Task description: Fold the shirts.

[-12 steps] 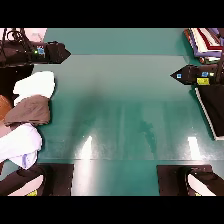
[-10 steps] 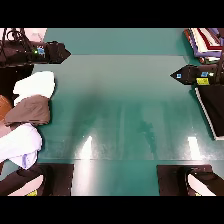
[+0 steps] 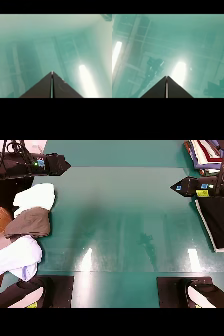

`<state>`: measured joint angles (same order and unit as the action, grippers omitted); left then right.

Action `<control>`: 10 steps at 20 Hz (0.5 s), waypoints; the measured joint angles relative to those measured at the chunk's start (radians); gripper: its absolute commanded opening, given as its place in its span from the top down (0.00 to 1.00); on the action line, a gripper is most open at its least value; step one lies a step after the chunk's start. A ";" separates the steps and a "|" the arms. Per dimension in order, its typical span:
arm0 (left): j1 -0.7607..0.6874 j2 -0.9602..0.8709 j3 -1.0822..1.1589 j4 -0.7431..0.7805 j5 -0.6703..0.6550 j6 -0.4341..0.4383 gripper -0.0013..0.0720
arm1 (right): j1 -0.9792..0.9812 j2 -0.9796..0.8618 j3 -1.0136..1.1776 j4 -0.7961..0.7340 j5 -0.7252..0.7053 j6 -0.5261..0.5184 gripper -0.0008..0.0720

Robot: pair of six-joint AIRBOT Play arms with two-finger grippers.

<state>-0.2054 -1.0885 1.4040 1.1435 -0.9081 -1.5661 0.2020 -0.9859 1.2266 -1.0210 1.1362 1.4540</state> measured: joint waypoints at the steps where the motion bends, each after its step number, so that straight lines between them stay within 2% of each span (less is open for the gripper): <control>1: 0.000 0.000 0.000 0.000 0.016 -0.005 0.94 | 0.000 0.000 0.000 0.000 0.000 0.000 0.96; 5: 0.000 0.000 0.000 0.039 0.077 -0.011 0.94 | 0.000 0.000 0.000 0.000 -0.005 0.000 0.96; 6: 0.000 0.000 0.000 0.065 0.087 -0.003 0.69 | 0.000 0.000 0.000 0.000 -0.008 0.000 0.96; 7: 0.000 0.000 0.000 0.100 0.092 0.008 0.16 | 0.000 0.000 0.000 0.000 -0.009 0.000 0.96; 8: -0.001 -0.001 0.000 0.152 0.098 0.017 0.06 | 0.000 0.000 0.000 0.000 -0.009 0.000 0.96; 10: 0.007 -0.020 0.000 0.294 0.104 0.008 0.06 | 0.000 0.000 0.000 0.001 -0.010 0.000 0.96</control>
<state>-0.1986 -1.1084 1.4040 1.4372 -0.8040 -1.5585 0.2020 -0.9863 1.2266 -1.0203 1.1259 1.4540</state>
